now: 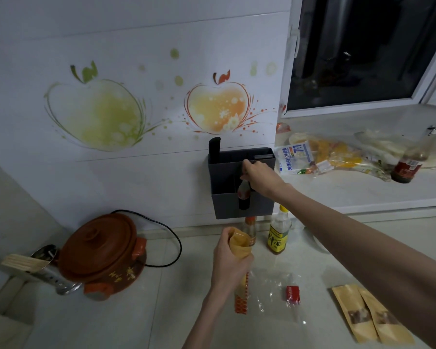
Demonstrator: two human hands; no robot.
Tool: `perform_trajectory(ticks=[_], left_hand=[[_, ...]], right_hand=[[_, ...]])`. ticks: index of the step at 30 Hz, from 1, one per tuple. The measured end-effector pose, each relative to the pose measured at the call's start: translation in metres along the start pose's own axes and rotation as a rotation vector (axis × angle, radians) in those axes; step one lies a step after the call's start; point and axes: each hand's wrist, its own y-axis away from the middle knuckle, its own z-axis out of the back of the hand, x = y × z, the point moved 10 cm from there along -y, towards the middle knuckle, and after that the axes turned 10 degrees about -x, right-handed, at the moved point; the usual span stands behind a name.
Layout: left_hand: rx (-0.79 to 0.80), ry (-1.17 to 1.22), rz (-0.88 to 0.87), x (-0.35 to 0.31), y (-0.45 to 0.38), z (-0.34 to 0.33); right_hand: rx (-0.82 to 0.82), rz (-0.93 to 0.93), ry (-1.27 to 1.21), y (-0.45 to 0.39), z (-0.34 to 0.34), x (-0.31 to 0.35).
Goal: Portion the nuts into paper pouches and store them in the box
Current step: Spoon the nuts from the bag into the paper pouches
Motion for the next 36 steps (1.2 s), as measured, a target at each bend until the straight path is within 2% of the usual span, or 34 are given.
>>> perform_trajectory(ticks=[9,16,21,32,36], left_hand=[[-0.002,-0.012,0.020,0.001,-0.003,-0.004],[0.012,-0.017,0.011,-0.001,-0.004,-0.010],[0.025,-0.019,0.015,0.000,-0.003,-0.013],[0.001,-0.034,0.011,0.004,-0.003,-0.008],[0.005,-0.036,0.003,0.008,-0.003,-0.009]], right_hand=[[0.071,-0.023,0.035,0.003,-0.017,-0.011],[0.059,0.097,0.144,0.009,-0.019,-0.004],[0.043,0.105,0.185,0.011,-0.019,-0.005],[-0.087,0.038,-0.014,0.033,0.001,0.007],[0.010,-0.059,-0.265,0.058,0.006,0.013]])
